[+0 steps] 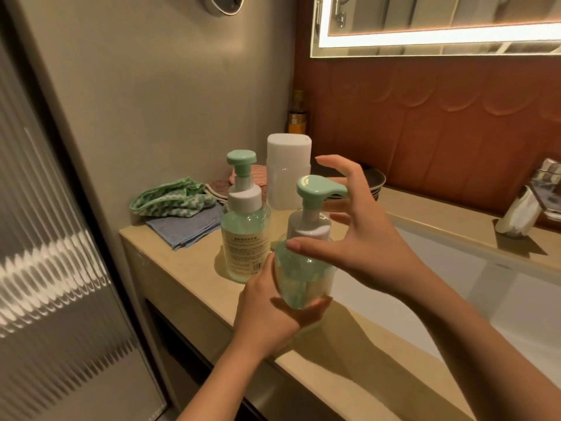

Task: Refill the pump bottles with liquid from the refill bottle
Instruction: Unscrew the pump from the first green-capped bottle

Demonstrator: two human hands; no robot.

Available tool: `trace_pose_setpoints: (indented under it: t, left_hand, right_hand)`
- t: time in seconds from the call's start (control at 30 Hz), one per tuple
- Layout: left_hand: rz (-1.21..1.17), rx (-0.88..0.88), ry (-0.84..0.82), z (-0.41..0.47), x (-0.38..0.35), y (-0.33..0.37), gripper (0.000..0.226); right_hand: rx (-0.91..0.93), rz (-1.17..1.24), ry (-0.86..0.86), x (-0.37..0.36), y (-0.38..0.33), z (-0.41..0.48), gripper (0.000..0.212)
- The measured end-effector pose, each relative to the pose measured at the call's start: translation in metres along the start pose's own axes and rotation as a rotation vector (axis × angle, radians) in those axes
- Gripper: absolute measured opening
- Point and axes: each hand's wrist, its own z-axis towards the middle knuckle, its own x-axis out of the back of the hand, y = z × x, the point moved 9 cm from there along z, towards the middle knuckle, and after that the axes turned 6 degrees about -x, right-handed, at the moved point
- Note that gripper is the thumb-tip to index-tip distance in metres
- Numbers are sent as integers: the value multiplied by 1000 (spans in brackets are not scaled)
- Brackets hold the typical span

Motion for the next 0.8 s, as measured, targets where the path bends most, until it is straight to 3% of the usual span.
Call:
trace_pose_setpoints:
  t: [0.2, 0.4, 0.53, 0.63, 0.8]
  left_hand:
    - [-13, 24, 44, -1, 3, -3, 80]
    - [4, 5, 24, -1, 2, -2, 81]
    - [-6, 20, 33, -1, 3, -3, 71]
    - [-29, 31, 34, -1, 2, -4, 77]
    - [-6, 11, 17, -1, 2, -3, 82]
  right_hand:
    - [39, -59, 172, 4, -1, -3, 101]
    - [29, 69, -28, 3, 1, 1, 98]
    - [34, -37, 26, -5, -3, -2, 106]
    - [53, -51, 93, -2, -5, -3, 102]
    - [51, 137, -60, 1, -1, 0, 93]
